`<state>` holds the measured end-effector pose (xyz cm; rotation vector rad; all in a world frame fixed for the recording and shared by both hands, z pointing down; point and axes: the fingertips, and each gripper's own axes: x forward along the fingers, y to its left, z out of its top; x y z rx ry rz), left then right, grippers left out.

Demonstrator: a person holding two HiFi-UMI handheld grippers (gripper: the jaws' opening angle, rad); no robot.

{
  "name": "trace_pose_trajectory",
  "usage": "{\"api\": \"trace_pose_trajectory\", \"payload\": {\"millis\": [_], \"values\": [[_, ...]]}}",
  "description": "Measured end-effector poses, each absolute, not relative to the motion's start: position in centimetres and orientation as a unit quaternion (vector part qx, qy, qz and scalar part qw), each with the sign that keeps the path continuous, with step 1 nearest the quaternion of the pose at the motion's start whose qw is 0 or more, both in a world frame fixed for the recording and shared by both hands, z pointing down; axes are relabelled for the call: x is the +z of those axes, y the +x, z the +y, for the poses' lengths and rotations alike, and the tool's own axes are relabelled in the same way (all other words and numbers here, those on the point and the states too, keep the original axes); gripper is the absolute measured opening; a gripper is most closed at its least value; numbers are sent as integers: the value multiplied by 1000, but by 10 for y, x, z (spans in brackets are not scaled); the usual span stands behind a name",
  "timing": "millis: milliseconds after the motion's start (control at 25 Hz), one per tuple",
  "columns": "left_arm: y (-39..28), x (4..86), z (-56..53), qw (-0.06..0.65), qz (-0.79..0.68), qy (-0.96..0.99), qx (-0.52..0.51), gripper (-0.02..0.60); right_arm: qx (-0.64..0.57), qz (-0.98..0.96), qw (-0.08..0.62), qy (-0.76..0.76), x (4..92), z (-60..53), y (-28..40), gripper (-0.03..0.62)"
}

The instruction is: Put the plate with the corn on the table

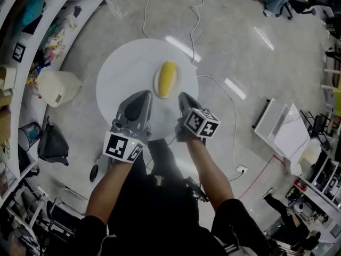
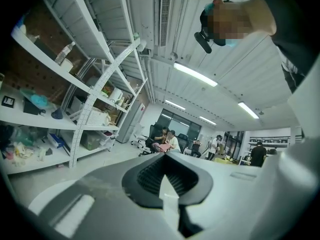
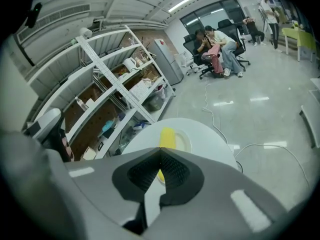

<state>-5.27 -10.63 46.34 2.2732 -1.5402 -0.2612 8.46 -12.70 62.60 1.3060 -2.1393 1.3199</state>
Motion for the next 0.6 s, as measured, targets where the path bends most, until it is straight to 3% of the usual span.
{"api": "trace_pose_trajectory", "payload": {"millis": [600], "values": [[-36,408,-100,171,-550,812,-101,0,422,-779,133,444,547,-120,76,9]]}}
